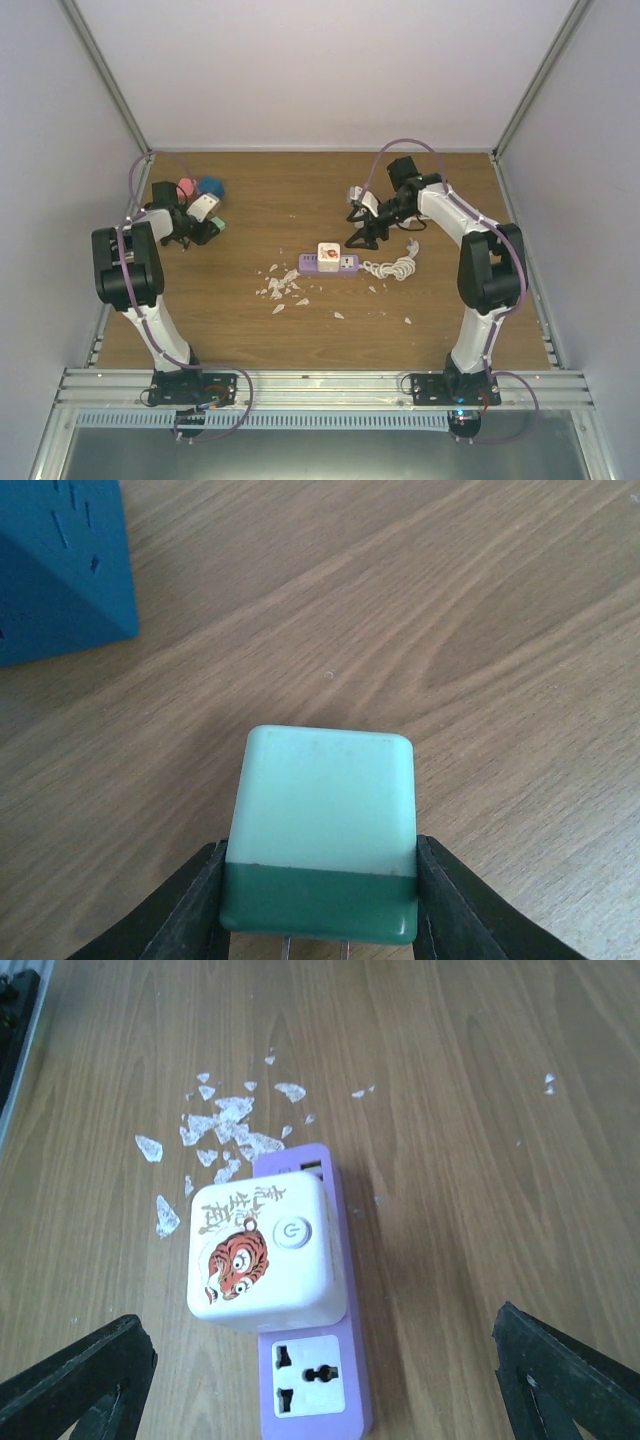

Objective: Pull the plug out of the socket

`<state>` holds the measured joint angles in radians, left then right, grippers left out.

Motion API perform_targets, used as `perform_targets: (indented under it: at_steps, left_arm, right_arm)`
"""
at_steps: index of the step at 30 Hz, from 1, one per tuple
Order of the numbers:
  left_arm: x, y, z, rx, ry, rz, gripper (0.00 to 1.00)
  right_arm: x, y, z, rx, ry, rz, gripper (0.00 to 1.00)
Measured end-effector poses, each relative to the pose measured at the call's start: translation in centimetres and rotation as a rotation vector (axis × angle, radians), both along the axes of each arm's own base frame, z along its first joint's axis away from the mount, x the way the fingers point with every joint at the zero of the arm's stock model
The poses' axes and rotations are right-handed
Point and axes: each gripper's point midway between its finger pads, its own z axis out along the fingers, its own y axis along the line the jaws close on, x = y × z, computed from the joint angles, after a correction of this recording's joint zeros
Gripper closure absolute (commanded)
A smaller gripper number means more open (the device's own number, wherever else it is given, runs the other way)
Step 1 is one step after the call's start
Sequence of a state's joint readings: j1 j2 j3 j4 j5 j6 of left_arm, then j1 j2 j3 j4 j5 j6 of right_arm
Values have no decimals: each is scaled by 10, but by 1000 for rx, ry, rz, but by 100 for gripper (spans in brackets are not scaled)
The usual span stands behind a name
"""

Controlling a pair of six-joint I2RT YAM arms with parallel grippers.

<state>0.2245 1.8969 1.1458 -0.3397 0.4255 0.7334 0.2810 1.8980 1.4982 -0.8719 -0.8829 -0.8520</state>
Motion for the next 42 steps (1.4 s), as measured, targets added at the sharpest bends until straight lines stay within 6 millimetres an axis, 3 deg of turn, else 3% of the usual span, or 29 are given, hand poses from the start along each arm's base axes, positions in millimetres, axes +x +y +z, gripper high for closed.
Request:
perform_targets:
  at_steps: [9,19,22,26,30,34,42]
  left_arm:
    - [5,6,-1,3,-1,34,62]
    - [1,7,1,-7,8,51,26]
    - [-4,0,15,-35,-16,27,20]
    - [-3,-10,52,-66,-105,-22,16]
    - [-5,-25,86,-110,-190,-91,13]
    - [-9,-44,100,-140,-219,-155,12]
    - [-26,-117,118,-262,-215,-369,1]
  right_arm:
    - [-15,11,-21,-42,-20,57,7]
    - [-18,13,-21,-52,-83,107,7]
    - [-21,15,-23,-56,-96,127,7]
    - [-25,17,-26,-58,-103,143,6]
    - [-28,16,-32,-64,-99,148,6]
    - [-33,13,-39,-73,-85,147,6]
    - [-37,-2,-49,-80,-67,113,7]
